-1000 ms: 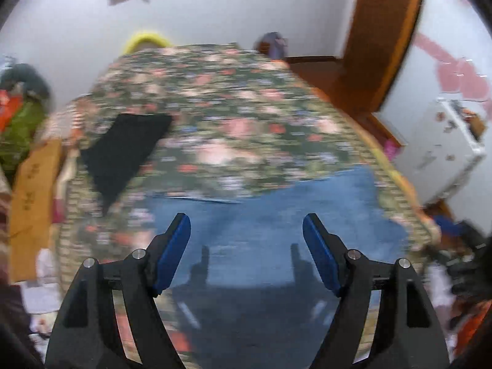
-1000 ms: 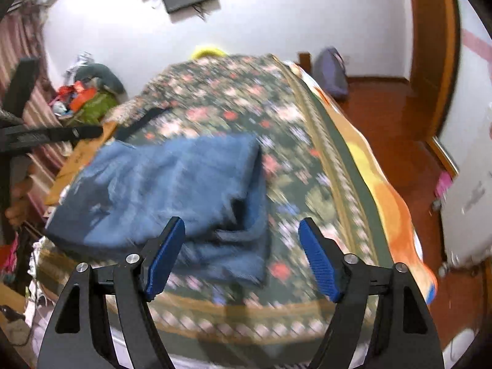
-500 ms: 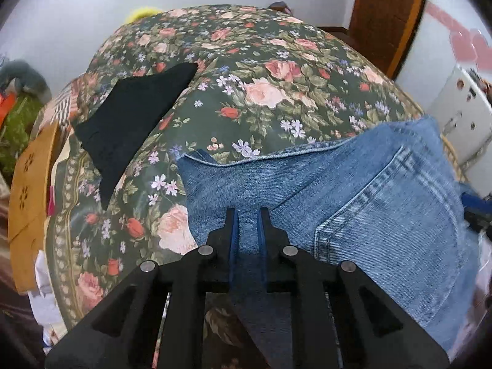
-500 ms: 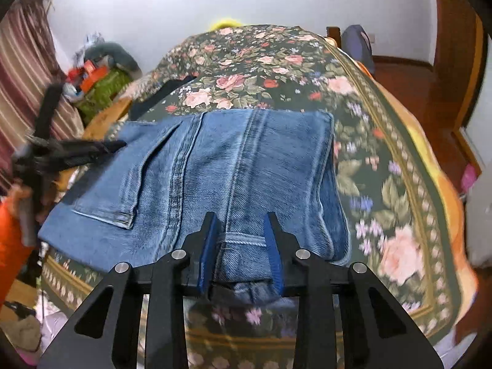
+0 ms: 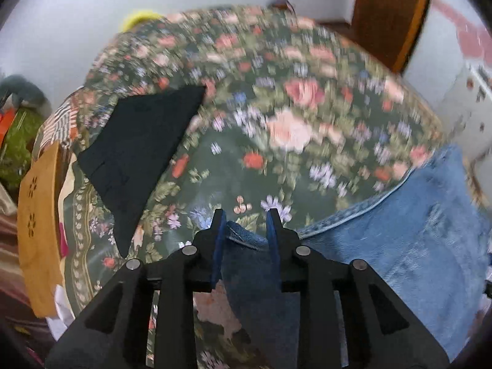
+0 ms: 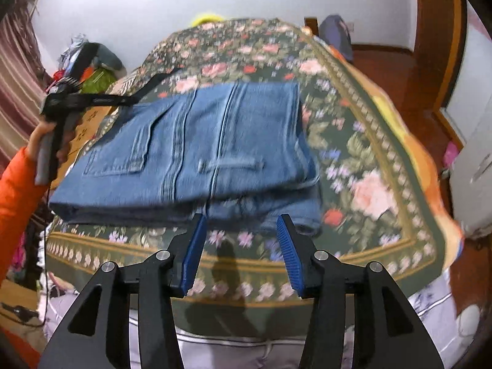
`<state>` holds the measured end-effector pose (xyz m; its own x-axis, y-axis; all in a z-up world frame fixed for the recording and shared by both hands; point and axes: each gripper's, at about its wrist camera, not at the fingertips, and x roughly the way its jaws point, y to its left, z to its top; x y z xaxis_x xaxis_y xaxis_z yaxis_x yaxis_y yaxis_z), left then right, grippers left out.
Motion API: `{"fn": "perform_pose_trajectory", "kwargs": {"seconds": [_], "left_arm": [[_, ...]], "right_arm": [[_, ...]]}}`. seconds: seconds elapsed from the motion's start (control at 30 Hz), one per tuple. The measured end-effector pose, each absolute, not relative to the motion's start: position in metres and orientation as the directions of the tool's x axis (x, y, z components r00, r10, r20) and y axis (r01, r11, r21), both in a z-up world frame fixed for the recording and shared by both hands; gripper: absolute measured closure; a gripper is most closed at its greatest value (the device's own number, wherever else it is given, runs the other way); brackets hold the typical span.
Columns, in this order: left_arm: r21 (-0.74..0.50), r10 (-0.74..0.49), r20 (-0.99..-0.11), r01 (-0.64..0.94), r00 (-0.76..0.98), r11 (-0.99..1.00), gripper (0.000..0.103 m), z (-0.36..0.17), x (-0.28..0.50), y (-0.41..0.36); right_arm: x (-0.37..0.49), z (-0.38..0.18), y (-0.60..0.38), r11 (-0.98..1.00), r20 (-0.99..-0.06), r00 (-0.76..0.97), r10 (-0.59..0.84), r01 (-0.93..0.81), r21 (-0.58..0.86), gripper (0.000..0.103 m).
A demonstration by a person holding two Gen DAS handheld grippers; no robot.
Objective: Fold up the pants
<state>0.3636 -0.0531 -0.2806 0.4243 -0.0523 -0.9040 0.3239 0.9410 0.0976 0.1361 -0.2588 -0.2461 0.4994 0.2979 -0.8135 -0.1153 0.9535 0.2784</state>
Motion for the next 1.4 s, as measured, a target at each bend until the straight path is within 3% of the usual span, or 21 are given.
{"fn": "perform_pose_trajectory", "kwargs": {"seconds": [0.17,0.3,0.43,0.67,0.83,0.97,1.17,1.23,1.4], "left_arm": [[0.198,-0.005,-0.896,0.409,0.445,0.891,0.075,-0.289,0.342,-0.057],[0.253,0.026,-0.882,0.428,0.471,0.868,0.074,-0.287,0.315,-0.047],[0.155,-0.024,-0.897,0.365,0.441,0.918,0.074,-0.279,0.293,-0.018],[-0.106,-0.222,-0.894,0.299,0.388,0.948,0.074,-0.275,0.223,-0.003],[-0.123,-0.23,-0.873,0.263,0.429,0.957,0.075,-0.268,0.194,-0.018],[-0.14,-0.23,-0.857,0.223,0.461,0.965,0.073,-0.246,0.21,-0.015],[-0.107,-0.233,-0.8,0.251,0.553,0.962,0.057,-0.204,0.258,-0.03],[-0.064,-0.224,-0.79,0.287,0.57,0.956,0.049,-0.201,0.282,-0.047],[-0.071,-0.248,-0.842,0.358,0.479,0.931,0.049,-0.229,0.336,-0.087]], "right_arm": [[0.155,-0.262,-0.254,0.922,-0.801,0.471,0.369,-0.075,0.38,0.059],[0.176,-0.263,-0.248,0.935,-0.804,0.487,0.341,-0.09,0.342,0.056],[0.204,-0.262,-0.247,0.946,-0.805,0.501,0.318,-0.118,0.301,0.056],[0.244,-0.243,-0.268,0.964,-0.772,0.585,0.25,-0.082,0.251,0.056],[0.227,-0.219,-0.288,0.965,-0.746,0.619,0.247,-0.091,0.244,0.056],[0.218,-0.208,-0.283,0.968,-0.742,0.623,0.248,-0.145,0.202,0.052],[0.232,-0.209,-0.265,0.959,-0.737,0.615,0.281,-0.213,0.189,0.05],[0.244,-0.213,-0.26,0.955,-0.731,0.615,0.295,-0.216,0.204,0.05],[0.275,-0.227,-0.255,0.949,-0.703,0.638,0.316,-0.209,0.237,0.05]]}}
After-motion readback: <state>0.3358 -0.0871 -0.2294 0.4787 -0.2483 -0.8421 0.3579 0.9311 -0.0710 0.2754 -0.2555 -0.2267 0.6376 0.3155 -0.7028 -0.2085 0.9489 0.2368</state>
